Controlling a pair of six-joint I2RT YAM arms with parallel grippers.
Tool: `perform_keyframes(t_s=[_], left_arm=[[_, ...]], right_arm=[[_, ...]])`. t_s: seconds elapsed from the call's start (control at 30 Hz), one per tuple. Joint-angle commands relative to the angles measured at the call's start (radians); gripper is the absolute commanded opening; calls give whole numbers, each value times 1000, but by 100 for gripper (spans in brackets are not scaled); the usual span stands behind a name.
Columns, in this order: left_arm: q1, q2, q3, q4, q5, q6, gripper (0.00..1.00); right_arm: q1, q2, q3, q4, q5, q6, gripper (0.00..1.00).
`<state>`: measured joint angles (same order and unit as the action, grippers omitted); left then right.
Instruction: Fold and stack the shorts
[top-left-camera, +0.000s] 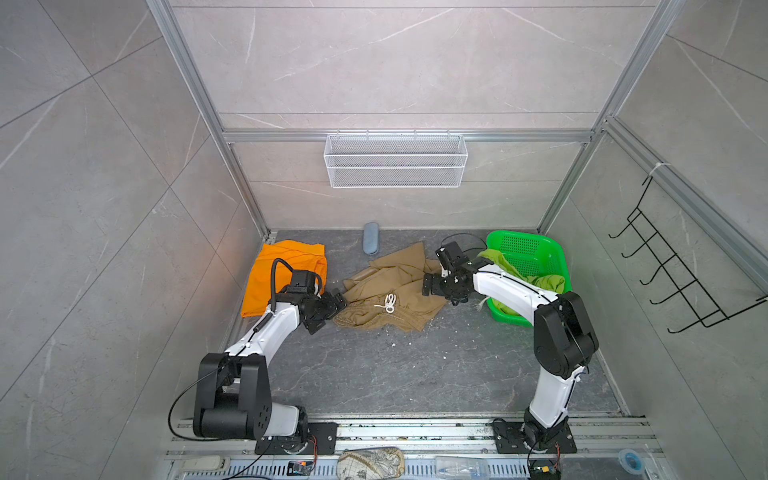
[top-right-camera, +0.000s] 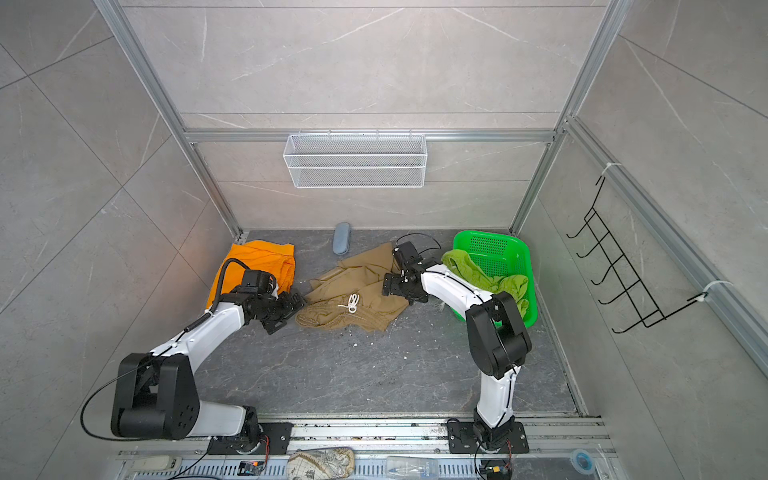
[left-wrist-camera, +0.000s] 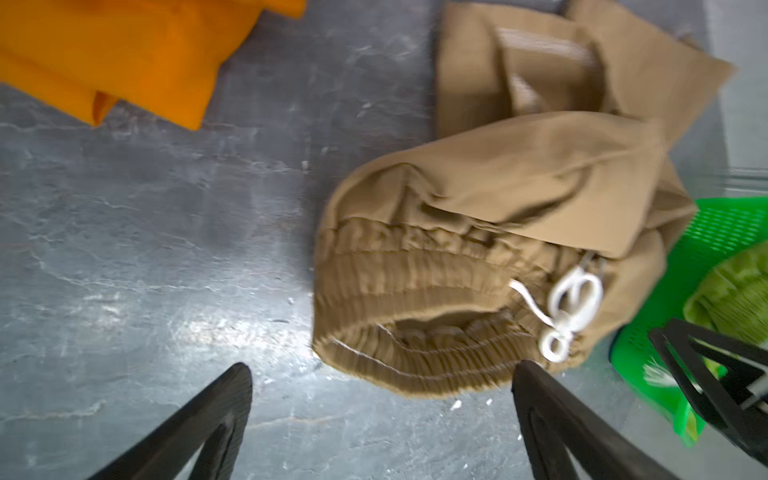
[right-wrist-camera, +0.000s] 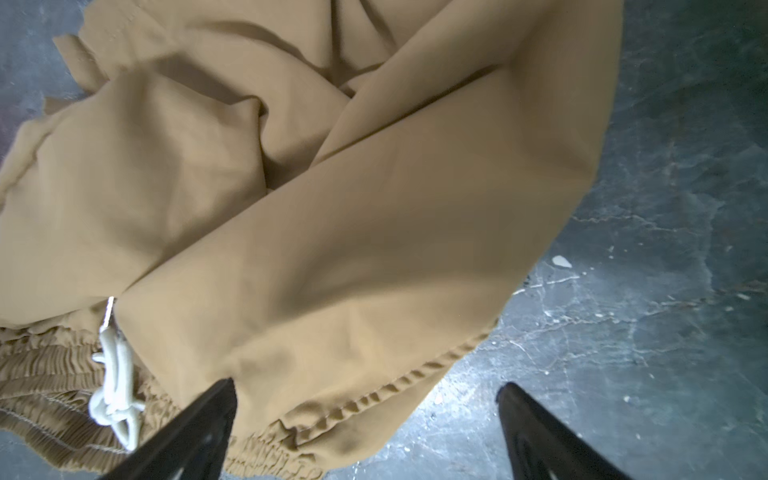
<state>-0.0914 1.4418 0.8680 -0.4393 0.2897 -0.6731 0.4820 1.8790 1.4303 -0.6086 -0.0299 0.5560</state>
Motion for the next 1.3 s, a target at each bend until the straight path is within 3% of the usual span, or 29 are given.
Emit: perform_keyframes(t_s=[0.0,0.07,0.17,0.33,0.6,0.73,0.87,1.0,1.13,1.27], left_arm=[[5,52,1,108,19,-55,99],[5,94,5,138,29,-74,96],[5,146,-2,212,60,-113,84],[2,209,-14,284,102,-133,44],[2,191,-5,255,123,-91,0],[2,150,59,173,95,-45,0],[3,119,145,94,55,7,0],[2,133,263,30,30,61,0],[3,193,416,-22,17,104,0],[2,271,596,-60,32,151,0]], right_arm=[[0,0,-4,17,-1,-31,100],[0,-7,-9,25,-4,-40,99],[-2,-14,-16,33,-1,-50,99],[-25,15,3,16,15,-50,99],[-75,128,82,-15,-2,-47,98],[-75,181,114,-21,-8,-50,90],[-74,187,62,26,-71,-26,57],[-58,101,-87,115,-106,33,22],[21,-11,-234,166,-99,88,10],[201,-98,-334,207,-93,178,7]])
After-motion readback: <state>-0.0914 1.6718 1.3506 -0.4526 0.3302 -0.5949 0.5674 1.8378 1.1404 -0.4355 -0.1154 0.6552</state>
